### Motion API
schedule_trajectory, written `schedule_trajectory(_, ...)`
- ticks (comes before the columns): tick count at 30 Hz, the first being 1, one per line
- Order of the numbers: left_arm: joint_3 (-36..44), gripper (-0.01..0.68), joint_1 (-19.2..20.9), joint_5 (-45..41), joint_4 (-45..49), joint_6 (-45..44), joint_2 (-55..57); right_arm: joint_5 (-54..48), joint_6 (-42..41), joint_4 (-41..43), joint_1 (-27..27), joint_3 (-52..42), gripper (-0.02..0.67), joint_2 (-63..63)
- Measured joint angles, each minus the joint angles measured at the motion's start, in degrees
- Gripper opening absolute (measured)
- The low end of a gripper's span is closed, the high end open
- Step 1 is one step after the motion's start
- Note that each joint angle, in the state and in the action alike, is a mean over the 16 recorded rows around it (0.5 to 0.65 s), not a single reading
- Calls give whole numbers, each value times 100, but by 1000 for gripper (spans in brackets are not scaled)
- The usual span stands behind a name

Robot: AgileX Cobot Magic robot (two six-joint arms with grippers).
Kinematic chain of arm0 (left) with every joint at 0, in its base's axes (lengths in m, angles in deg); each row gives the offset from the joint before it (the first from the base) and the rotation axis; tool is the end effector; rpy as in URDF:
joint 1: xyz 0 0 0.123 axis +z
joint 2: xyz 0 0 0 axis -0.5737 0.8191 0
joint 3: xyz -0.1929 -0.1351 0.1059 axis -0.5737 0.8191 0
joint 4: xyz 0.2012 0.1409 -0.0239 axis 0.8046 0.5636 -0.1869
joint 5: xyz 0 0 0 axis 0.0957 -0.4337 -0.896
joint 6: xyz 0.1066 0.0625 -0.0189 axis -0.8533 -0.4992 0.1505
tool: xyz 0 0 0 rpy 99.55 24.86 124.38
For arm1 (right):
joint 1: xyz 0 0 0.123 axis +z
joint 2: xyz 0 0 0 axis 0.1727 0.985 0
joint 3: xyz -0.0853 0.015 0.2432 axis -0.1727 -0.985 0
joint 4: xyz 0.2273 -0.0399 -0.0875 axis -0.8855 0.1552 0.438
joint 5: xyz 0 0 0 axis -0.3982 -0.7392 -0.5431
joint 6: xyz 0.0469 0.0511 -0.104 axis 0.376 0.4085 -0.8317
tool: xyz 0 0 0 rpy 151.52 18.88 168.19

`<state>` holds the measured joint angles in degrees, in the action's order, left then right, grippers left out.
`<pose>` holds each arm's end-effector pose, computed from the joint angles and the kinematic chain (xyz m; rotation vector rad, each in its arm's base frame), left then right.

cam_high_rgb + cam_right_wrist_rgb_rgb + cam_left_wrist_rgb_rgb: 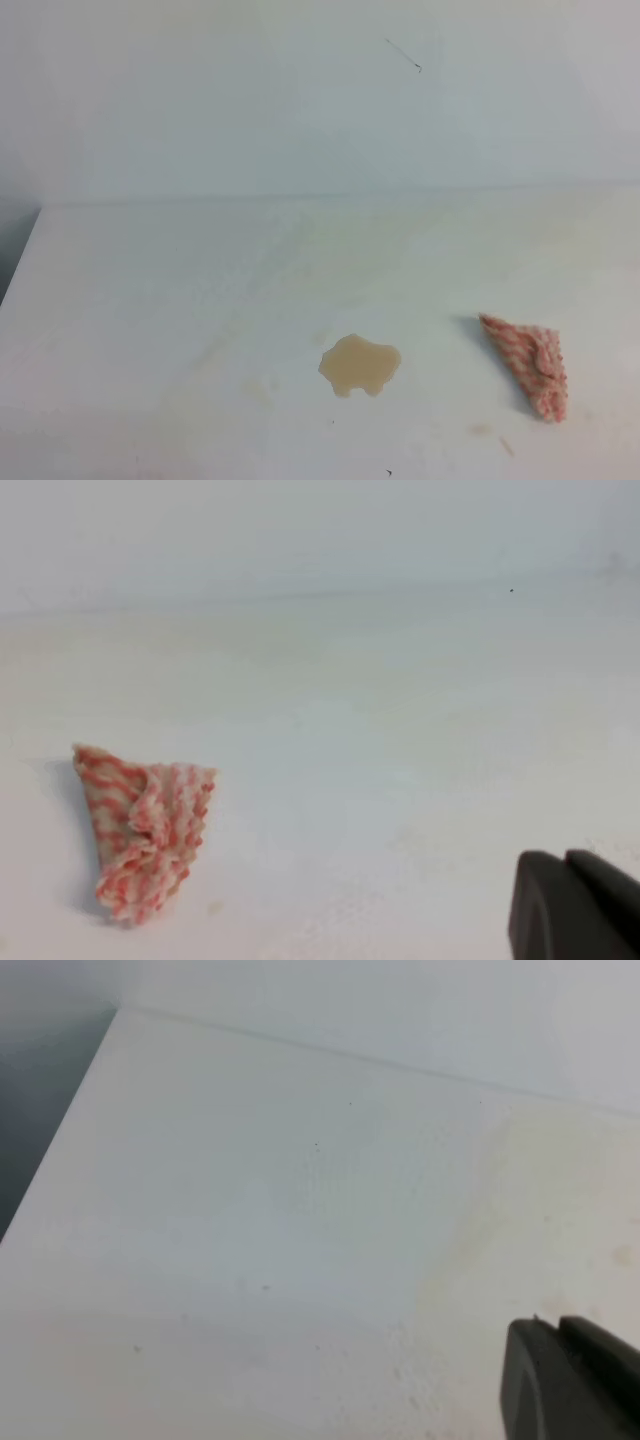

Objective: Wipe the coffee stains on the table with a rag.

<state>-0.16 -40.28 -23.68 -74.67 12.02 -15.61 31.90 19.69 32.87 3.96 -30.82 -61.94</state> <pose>0.1080 -0.0162 0.1763 -0.2077 1.8076 -0.3654 0.1086 -0.0084 0.1759 0.0786 1.8062 -0.0513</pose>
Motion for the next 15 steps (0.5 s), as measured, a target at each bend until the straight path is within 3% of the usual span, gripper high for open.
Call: schedule_trajectory(15,0,-1,0,0,0,0,0,7,0,-6,0,0,-3,0)
